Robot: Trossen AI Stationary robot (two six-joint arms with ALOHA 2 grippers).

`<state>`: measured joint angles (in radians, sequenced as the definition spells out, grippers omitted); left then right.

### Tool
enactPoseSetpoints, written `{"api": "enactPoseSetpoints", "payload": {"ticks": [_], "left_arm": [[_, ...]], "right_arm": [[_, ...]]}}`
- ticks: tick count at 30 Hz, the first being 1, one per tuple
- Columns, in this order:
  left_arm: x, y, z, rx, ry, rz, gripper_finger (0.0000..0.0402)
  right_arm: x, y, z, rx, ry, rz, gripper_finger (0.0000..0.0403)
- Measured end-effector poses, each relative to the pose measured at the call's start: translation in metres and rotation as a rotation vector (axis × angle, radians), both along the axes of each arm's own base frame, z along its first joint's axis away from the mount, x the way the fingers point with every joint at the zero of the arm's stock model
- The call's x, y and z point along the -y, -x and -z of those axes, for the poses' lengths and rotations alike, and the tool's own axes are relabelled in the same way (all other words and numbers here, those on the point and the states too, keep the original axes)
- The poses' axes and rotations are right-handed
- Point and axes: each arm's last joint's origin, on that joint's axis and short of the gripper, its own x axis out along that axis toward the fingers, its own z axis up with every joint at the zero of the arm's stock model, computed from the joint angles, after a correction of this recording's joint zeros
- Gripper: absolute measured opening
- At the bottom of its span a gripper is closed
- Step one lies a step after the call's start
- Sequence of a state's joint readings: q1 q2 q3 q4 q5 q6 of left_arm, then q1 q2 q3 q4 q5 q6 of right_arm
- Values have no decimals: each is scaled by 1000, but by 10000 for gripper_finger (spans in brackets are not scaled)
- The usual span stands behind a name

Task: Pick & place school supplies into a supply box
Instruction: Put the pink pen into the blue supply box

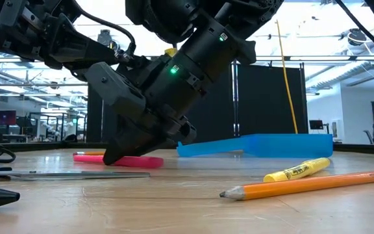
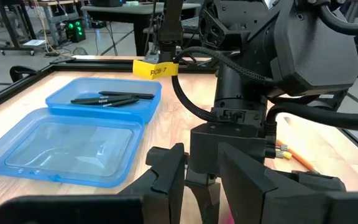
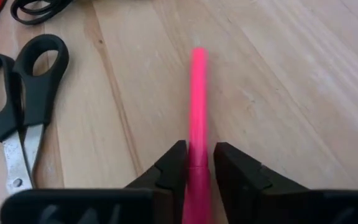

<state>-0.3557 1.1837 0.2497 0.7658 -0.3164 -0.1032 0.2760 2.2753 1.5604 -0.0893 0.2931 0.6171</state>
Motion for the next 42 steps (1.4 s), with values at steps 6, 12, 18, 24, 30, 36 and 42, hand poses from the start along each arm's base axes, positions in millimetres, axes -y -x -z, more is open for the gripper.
{"api": "enactPoseSetpoints", "payload": {"ticks": [6, 12, 18, 24, 30, 36, 42], "left_arm": [[0, 0, 0, 0, 0, 0, 104], [0, 0, 0, 0, 3, 0, 104], [0, 0, 0, -5, 6, -1, 104], [0, 0, 2, -14, 7, -2, 104], [2, 0, 2, -14, 5, 5, 104], [2, 0, 2, -14, 5, 5, 104], [2, 0, 2, -13, 5, 8, 104]], "right_arm": [[0, 2, 2, -37, 22, -48, 42], [4, 5, 5, -93, 24, -77, 35], [4, 5, 6, -95, 66, -100, 25], [4, 5, 6, -96, 68, -100, 25], [4, 5, -1, -80, 62, -97, 25], [3, 8, -9, -82, 71, -99, 25], [3, 11, -11, -108, 92, -84, 24]]}}
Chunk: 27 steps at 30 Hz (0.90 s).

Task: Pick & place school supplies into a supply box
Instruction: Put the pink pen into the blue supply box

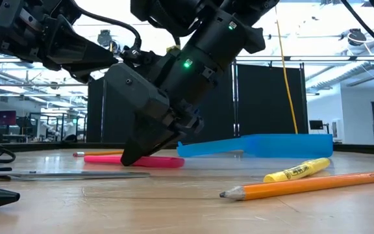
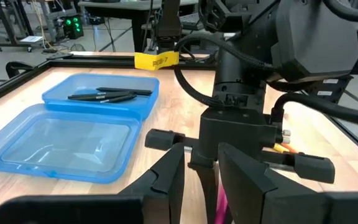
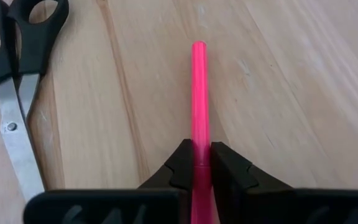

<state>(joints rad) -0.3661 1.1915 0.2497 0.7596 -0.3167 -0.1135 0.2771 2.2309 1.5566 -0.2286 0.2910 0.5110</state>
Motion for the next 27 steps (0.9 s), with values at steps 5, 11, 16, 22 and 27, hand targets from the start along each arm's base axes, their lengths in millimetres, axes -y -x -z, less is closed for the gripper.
{"api": "enactPoseSetpoints", "payload": {"ticks": [5, 11, 16, 22, 27], "left_arm": [[0, 0, 0, 0, -2, 2, 104], [0, 0, 0, 0, -4, 2, 104], [0, 0, 0, 0, -6, 3, 104], [0, 0, 0, -1, -6, 3, 104], [0, 0, 0, -1, -6, 3, 104]], "right_arm": [[0, 1, -4, 0, 0, 0, 23], [1, 5, -12, -14, 26, 11, 21], [0, 7, -17, -4, 42, 19, 18], [1, 8, -23, -5, 50, 24, 16], [2, 10, -23, -22, 71, 34, 14]]}}
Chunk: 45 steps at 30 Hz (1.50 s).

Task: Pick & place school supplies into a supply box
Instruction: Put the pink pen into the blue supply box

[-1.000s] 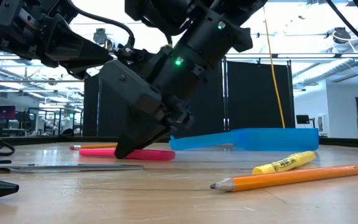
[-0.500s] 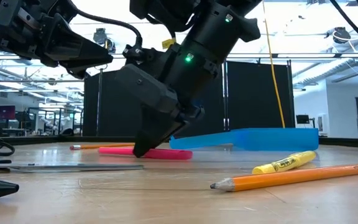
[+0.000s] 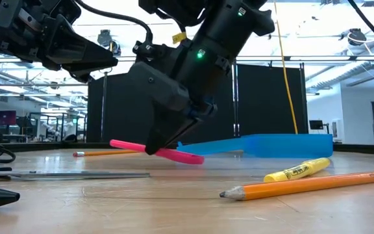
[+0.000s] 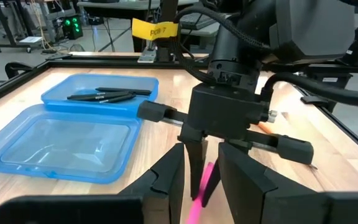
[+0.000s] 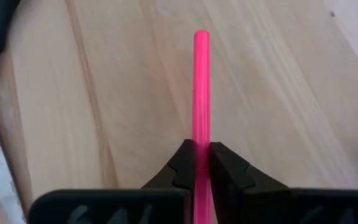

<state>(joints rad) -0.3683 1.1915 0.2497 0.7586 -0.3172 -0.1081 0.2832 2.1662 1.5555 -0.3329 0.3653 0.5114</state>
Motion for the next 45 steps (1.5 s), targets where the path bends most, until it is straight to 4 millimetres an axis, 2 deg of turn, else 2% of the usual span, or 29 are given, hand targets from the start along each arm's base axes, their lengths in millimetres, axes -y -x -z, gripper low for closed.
{"api": "enactPoseSetpoints", "payload": {"ticks": [9, 22, 29, 34, 39, 45], "left_arm": [[0, 0, 0, 0, 1, 0, 104], [0, 0, 0, -1, 5, -1, 104], [0, 0, 0, -4, 4, -1, 104], [0, 0, 0, -1, 5, -1, 104], [0, 0, 0, 0, 5, -1, 104], [0, 0, 0, 0, 6, 0, 104]], "right_arm": [[1, 1, -4, -3, 2, 2, 14], [11, 16, -41, -14, 70, 66, 9], [20, 23, -48, -63, 76, 93, 1], [22, 21, -50, -69, 87, 17, 0], [27, 17, -50, -104, 29, -177, 11], [35, 11, -52, -77, 12, -302, 56]]}}
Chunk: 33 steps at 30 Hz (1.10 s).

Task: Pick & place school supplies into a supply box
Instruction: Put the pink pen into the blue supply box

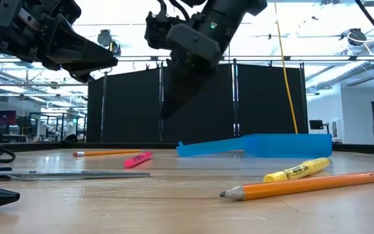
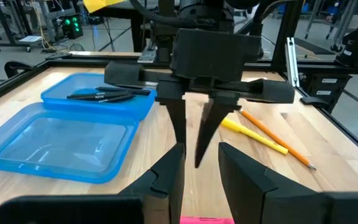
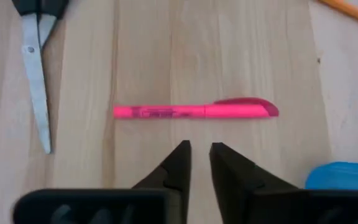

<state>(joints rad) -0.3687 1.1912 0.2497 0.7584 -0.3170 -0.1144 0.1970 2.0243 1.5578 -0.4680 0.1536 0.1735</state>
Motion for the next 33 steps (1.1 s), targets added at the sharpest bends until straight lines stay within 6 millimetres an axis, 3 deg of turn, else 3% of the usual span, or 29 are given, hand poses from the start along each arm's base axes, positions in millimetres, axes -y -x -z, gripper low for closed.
{"api": "enactPoseSetpoints", "payload": {"ticks": [7, 12, 21, 33], "left_arm": [[0, 0, 0, 0, 4, 0, 104], [0, 0, 0, -2, 15, 0, 104], [0, 0, 0, 1, 12, 0, 104], [0, 0, 0, 1, 11, 1, 104]], "right_arm": [[10, -16, -2, 157, -211, 277, 162], [4, -21, 12, 163, -304, 423, 214], [2, -24, 39, 111, -325, 501, 199], [2, -26, 46, 115, -326, 498, 187]]}}
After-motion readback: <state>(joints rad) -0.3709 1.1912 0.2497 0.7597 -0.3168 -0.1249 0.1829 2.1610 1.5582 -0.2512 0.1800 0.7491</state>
